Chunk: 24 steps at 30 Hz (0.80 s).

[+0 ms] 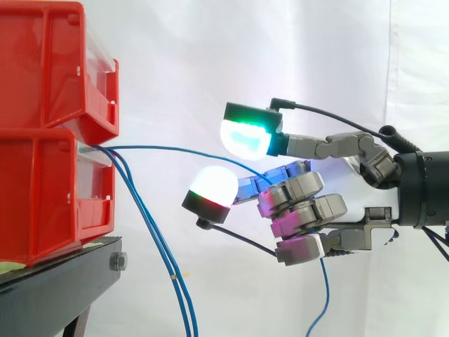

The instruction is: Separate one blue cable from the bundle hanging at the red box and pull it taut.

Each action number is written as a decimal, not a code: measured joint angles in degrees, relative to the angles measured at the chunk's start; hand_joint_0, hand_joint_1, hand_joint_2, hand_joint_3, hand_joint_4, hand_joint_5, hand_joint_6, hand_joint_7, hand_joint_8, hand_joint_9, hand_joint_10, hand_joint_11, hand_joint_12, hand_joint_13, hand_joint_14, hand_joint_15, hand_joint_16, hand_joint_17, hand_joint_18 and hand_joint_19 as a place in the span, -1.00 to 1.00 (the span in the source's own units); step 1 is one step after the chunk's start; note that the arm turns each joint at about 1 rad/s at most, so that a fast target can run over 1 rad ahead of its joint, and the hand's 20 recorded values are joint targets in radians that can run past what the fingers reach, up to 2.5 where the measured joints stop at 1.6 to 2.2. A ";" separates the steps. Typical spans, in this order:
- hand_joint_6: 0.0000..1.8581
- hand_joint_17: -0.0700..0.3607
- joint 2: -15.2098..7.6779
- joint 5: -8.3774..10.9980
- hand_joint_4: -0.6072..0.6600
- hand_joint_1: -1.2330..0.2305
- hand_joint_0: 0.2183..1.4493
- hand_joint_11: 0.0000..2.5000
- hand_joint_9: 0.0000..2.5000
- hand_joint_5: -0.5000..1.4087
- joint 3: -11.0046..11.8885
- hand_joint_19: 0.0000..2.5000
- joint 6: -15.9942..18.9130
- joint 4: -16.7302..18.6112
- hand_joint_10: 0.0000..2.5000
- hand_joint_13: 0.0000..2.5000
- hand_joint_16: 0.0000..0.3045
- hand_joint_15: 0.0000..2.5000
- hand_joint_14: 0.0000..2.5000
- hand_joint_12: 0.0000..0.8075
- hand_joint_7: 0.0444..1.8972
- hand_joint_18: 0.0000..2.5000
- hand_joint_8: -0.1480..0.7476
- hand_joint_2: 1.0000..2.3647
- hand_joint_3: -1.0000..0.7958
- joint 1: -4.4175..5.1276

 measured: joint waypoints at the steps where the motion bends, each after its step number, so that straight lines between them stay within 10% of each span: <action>1: -0.46 -0.20 -0.02 0.13 0.37 0.11 -0.28 0.11 -0.27 -0.61 0.00 -0.04 -0.08 0.05 -0.10 -0.10 -0.70 0.12 -0.06 -0.11 0.23 0.02 0.07 -0.99 -0.31 0.03; 13: -0.44 -0.21 -0.50 0.32 0.29 -0.11 -0.20 0.08 -0.25 -0.59 0.00 -0.03 -2.54 0.59 -0.06 -0.07 -0.71 0.12 -0.06 -0.12 0.33 0.05 0.05 -0.97 -0.04 0.49; 24: -0.18 -0.19 -0.52 -3.70 0.30 -0.22 -0.22 0.02 -0.30 -0.67 0.00 -0.03 -3.77 0.66 0.06 -0.07 -0.70 0.12 -0.03 -0.09 0.00 0.07 0.08 -0.98 0.01 0.80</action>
